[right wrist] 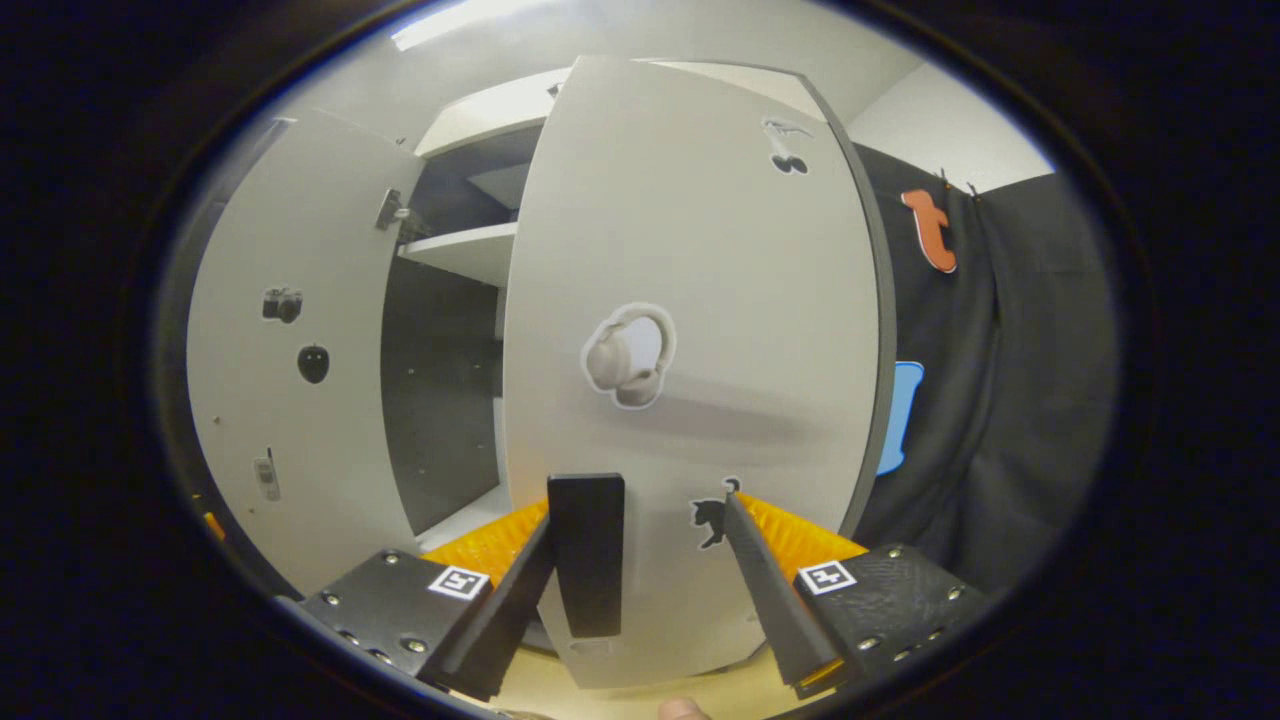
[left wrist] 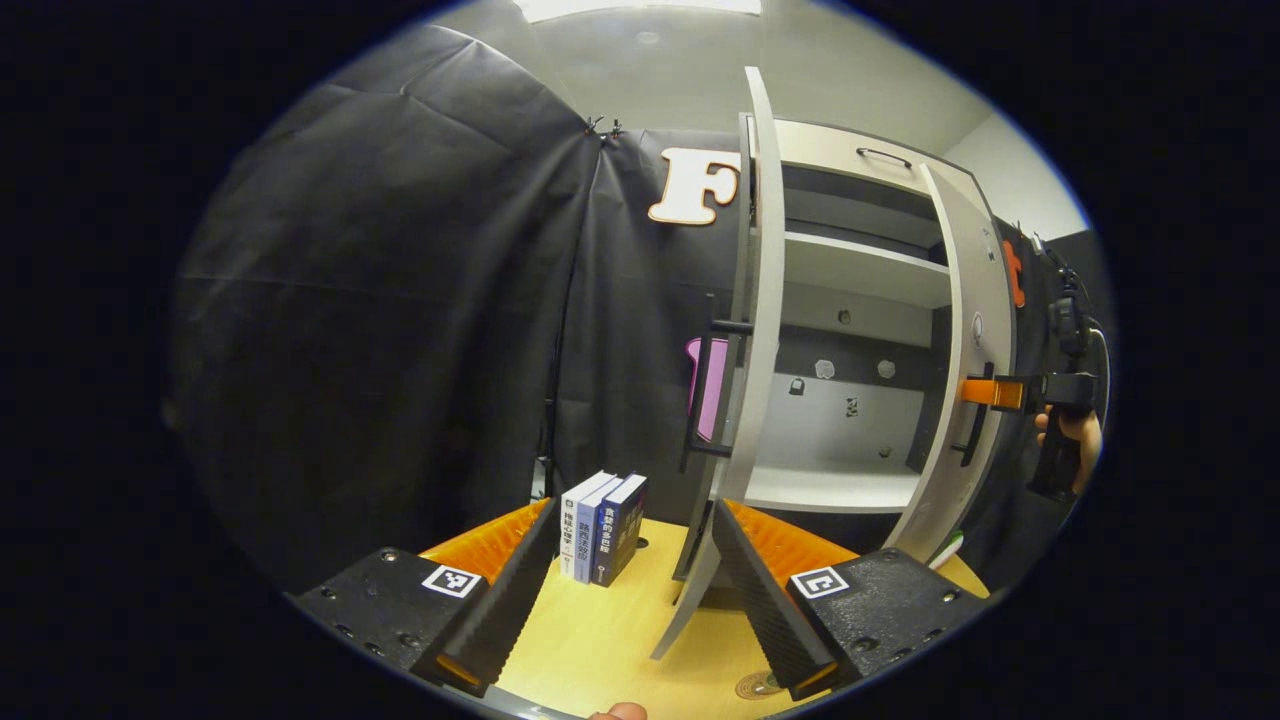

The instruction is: Grasp the bottle in the cabinet with the left hand and place it on the coaster, then close the right door with the right hand and the left door with the left hand.

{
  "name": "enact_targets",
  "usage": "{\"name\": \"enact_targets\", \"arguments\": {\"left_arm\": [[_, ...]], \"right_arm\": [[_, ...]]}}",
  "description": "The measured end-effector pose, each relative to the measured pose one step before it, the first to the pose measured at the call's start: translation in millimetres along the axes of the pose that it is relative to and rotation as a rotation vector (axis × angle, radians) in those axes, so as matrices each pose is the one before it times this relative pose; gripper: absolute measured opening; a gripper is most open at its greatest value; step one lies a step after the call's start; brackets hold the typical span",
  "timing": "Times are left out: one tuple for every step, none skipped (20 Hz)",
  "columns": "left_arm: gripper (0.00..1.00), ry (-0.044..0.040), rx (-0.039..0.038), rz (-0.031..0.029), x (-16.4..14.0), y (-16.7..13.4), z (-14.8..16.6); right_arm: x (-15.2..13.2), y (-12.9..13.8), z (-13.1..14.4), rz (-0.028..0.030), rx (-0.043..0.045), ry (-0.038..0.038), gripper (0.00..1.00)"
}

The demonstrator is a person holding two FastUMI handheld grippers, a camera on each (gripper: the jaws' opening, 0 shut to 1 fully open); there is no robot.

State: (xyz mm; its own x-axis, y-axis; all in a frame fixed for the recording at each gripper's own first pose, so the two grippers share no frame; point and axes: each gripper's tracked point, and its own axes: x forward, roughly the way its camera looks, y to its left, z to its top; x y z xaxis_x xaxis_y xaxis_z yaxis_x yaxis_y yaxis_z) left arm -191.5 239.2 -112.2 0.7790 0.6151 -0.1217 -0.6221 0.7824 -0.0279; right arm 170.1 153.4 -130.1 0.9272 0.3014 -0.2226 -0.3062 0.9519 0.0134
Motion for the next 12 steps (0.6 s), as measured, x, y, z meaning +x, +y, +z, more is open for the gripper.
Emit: {"name": "enact_targets", "arguments": {"left_arm": [[0.97,-0.00198,0.00541,0.00478,-0.52,-0.19,0.84],[0.97,-0.00179,0.00508,0.00469,-0.57,-0.08,0.37],[0.97,-0.00095,0.00509,0.00518,-1.06,-0.07,1.25],[0.97,-0.00221,0.00346,0.00411,-0.74,-0.45,0.45],[0.97,-0.00218,0.00302,0.00451,-0.79,-0.19,1.15],[0.97,-0.00247,0.00225,0.00498,-0.23,0.18,0.63],[0.94,0.00021,0.00176,0.00720,-1.01,0.30,1.60],[0.94,0.00129,0.00093,0.00520,-0.95,0.13,0.41],[0.94,0.00021,0.00149,0.00644,-1.18,0.16,1.71],[0.97,-0.00095,0.00254,0.00685,-2.67,1.56,2.13],[0.97,-0.00050,0.00403,0.00655,-1.47,0.97,1.58],[0.97,0.00075,0.00366,0.00604,1.46,-0.77,-0.44]], "right_arm": [[2.73,1.62,-0.37,-0.00293,0.00290,-0.00097,0.97],[2.07,1.20,0.35,-0.00356,0.00518,-0.00054,0.97],[3.82,0.91,-1.36,-0.00412,0.00664,0.00050,0.97],[2.65,1.49,-0.82,-0.00392,0.00684,0.00058,0.97],[4.73,1.64,-0.32,-0.00497,0.00597,-0.00065,0.97],[2.81,0.43,0.25,-0.00470,0.00282,-0.00235,0.97],[2.36,1.31,-0.86,-0.00462,0.00133,-0.00370,0.95],[2.49,1.61,-0.85,-0.00449,0.00192,-0.00190,0.97],[1.74,0.75,-1.33,-0.00254,0.00232,-0.00106,0.97],[2.97,0.63,0.40,-0.00293,0.00302,-0.00128,0.97],[2.98,0.40,0.53,-0.00403,0.00395,-0.00124,0.97],[1.53,0.59,0.17,-0.00482,0.00424,-0.00093,0.97]]}}
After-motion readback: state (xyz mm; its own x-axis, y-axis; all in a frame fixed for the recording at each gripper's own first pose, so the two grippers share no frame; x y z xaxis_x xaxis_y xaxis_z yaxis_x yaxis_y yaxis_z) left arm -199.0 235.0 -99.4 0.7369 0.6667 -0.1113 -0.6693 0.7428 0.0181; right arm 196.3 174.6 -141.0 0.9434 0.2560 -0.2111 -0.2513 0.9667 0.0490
